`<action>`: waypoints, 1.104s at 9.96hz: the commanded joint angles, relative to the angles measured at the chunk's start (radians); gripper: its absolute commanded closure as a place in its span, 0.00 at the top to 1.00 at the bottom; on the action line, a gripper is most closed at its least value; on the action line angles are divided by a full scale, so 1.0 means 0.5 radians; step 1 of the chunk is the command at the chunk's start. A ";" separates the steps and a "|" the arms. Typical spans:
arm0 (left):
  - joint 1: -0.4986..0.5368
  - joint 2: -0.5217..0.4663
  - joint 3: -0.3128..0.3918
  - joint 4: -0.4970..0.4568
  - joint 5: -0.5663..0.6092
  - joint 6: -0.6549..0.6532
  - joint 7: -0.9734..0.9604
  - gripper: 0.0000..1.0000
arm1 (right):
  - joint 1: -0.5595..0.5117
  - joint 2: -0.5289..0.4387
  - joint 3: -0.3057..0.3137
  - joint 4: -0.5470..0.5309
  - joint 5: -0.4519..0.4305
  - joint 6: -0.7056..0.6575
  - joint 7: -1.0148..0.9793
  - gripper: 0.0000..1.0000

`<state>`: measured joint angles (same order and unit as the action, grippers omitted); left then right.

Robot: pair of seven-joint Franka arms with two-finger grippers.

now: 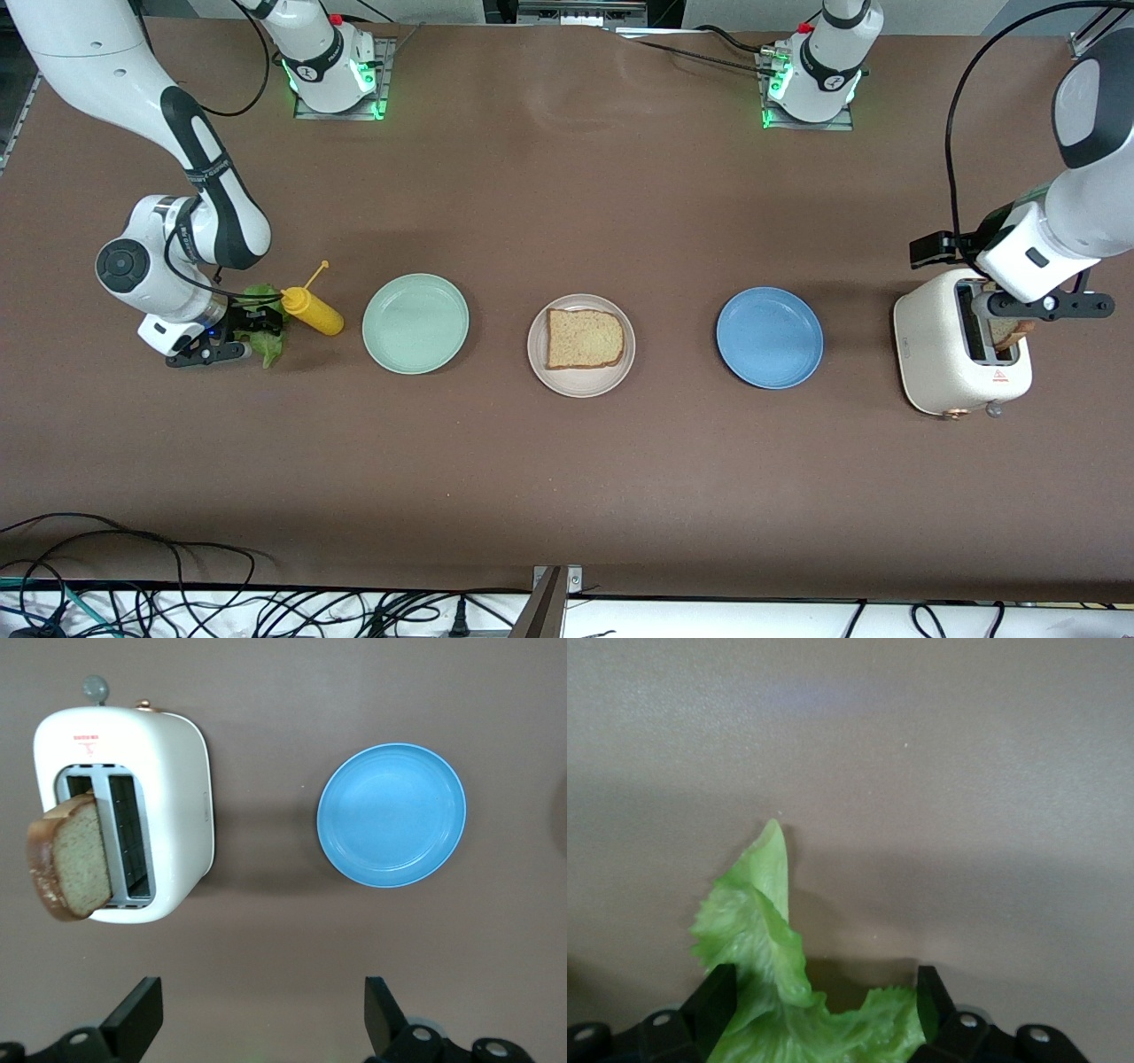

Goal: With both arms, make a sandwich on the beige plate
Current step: 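Grasp the green lettuce leaf with the right gripper and lift it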

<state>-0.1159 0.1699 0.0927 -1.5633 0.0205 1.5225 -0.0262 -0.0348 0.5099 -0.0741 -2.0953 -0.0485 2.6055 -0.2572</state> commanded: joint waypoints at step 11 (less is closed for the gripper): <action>0.146 -0.125 -0.023 0.203 -0.059 -0.336 0.206 1.00 | 0.005 -0.161 0.010 0.510 -0.020 -0.769 -0.075 0.00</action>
<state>-0.0606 0.1168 0.0892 -1.4704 0.0156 1.3656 0.0492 -0.0338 0.4512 -0.0785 -1.9410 -0.0486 2.3628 -0.2941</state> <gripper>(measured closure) 0.000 0.943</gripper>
